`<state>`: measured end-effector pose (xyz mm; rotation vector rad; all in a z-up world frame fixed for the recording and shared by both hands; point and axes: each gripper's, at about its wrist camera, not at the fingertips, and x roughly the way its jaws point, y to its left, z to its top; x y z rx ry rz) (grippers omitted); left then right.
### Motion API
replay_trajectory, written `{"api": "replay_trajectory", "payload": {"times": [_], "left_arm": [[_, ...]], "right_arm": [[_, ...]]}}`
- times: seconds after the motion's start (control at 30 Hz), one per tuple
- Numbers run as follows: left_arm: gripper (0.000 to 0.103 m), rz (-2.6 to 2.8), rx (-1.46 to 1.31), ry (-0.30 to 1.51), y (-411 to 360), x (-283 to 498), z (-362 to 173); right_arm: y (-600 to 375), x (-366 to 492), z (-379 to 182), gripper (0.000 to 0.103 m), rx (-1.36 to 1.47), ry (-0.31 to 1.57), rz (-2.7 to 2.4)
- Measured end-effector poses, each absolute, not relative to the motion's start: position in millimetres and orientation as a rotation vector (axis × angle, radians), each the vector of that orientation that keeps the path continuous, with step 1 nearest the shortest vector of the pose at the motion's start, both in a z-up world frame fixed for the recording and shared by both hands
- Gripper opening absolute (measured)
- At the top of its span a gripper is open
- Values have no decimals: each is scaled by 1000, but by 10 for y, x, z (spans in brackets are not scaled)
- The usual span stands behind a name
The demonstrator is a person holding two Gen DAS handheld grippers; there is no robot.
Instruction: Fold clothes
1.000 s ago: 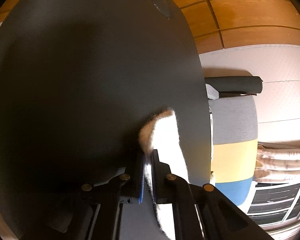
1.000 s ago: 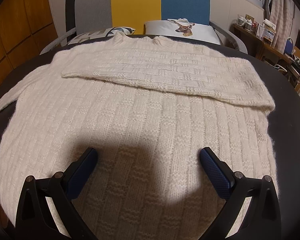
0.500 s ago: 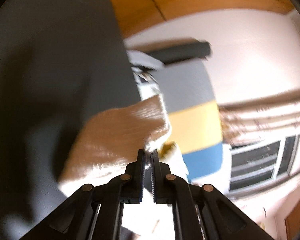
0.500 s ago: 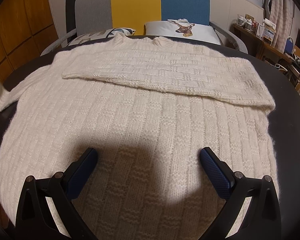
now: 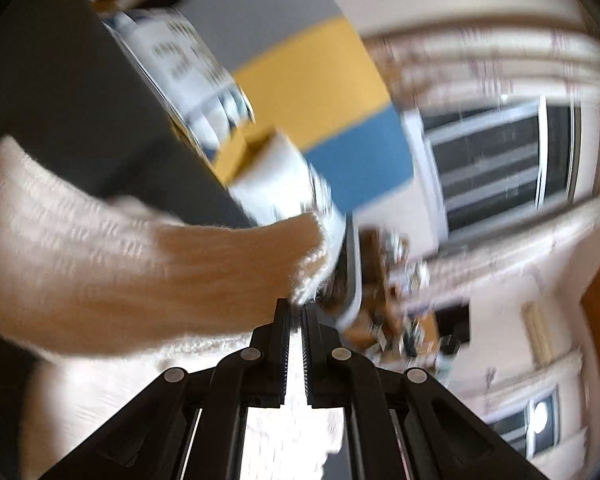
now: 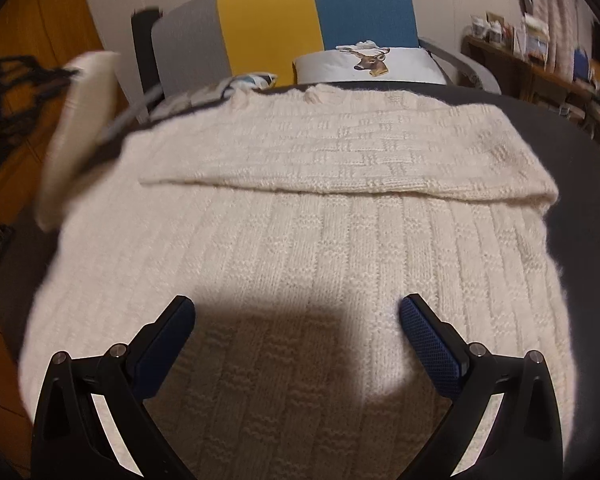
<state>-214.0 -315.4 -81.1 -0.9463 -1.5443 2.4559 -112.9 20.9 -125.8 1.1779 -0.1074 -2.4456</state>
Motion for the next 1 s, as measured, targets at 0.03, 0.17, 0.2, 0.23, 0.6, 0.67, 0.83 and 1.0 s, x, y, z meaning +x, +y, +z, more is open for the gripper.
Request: {"api": "replay_trajectory", "payload": {"times": [0.03,0.17,0.2,0.23,0.6,0.67,0.83,1.0], "left_arm": [[4,2439,-974,-1504,-2983,-2161,-821],[4,2383,-1068,-1313,-2368,-2215,-878],[4,2371,-1096,-1281,-2274,-2223,-917],[4,2360,-1121,-1250,-2177,-2242,-960],[18,2196,-1251,-1208,-2048,-2351,-1238],[19,2195,-1177,-1247,-2229,-2178,-1131],[20,2283,-1096,-1226,-2749,-1546,-931],[20,2407,-1149,-1216,-3232,-820,-1025]], "right_arm": [[261,-1135,-1253,103,1165,-159,-2432],[407,-1160,-1260,103,1127,-310,-2384],[440,-1166,-1262,103,1117,-345,-2371],[474,-1172,-1264,103,1108,-380,-2359],[615,-1207,-1271,103,1066,-524,-2296],[624,-1213,-1271,103,1065,-529,-2292],[640,-1319,-1210,103,1164,-503,-2237],[856,-1440,-961,101,1021,-861,-2151]]}}
